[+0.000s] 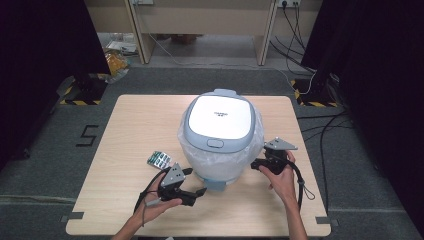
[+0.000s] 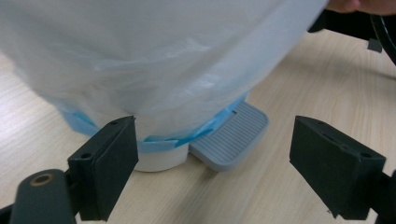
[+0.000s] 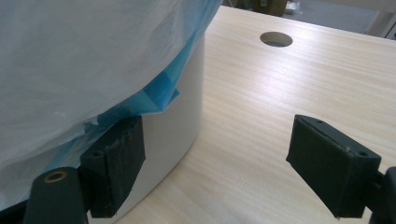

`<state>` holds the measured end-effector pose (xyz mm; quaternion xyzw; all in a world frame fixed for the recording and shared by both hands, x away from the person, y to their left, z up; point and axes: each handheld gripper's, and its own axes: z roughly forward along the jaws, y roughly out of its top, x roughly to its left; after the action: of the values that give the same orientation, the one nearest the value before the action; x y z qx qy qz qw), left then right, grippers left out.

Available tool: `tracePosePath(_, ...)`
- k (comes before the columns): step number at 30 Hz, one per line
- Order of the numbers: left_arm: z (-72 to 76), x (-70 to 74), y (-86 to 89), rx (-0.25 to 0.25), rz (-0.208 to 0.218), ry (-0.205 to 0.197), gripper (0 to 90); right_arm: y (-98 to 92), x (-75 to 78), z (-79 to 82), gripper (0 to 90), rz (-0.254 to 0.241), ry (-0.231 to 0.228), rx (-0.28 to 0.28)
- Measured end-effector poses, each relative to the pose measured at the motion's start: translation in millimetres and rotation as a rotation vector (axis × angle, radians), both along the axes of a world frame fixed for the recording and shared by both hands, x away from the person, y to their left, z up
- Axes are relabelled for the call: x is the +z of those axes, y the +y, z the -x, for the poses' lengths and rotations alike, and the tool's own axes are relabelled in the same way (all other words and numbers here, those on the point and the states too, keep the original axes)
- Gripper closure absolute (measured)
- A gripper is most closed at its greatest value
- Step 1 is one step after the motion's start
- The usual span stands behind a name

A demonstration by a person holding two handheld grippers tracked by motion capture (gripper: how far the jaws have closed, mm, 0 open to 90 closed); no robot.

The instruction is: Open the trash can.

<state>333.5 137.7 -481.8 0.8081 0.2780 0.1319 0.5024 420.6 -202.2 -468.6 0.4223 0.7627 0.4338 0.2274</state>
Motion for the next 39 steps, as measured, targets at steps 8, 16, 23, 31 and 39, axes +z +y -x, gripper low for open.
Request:
tracePosePath(8, 2.9, -5.1, 4.8, 0.008, -0.02, 0.007, 15.2, 6.2, 0.8, -19.2, 22.1, 0.018, 0.016, -0.009)
tracePosePath(16, 11.6, -10.6, 30.0, 0.047, -0.049, 0.021, 15.3, 2.3, -5.1, -13.1, 19.4, 0.038, 0.087, -0.049)
tracePosePath(23, 20.3, -22.1, 61.7, 0.141, -0.127, 0.032, 15.3, -7.2, -32.1, 38.5, 20.6, 0.085, 0.156, -0.038)
tracePosePath(31, 11.5, -32.2, 82.9, 0.255, -0.244, 0.043, 15.5, 6.2, -40.4, 90.8, 20.7, 0.048, 0.139, 0.063)
tracePosePath(39, 9.1, -41.5, 99.6, 0.293, -0.245, 0.079, 14.8, 34.7, -35.9, 104.6, 20.8, 0.032, 0.135, 0.163)
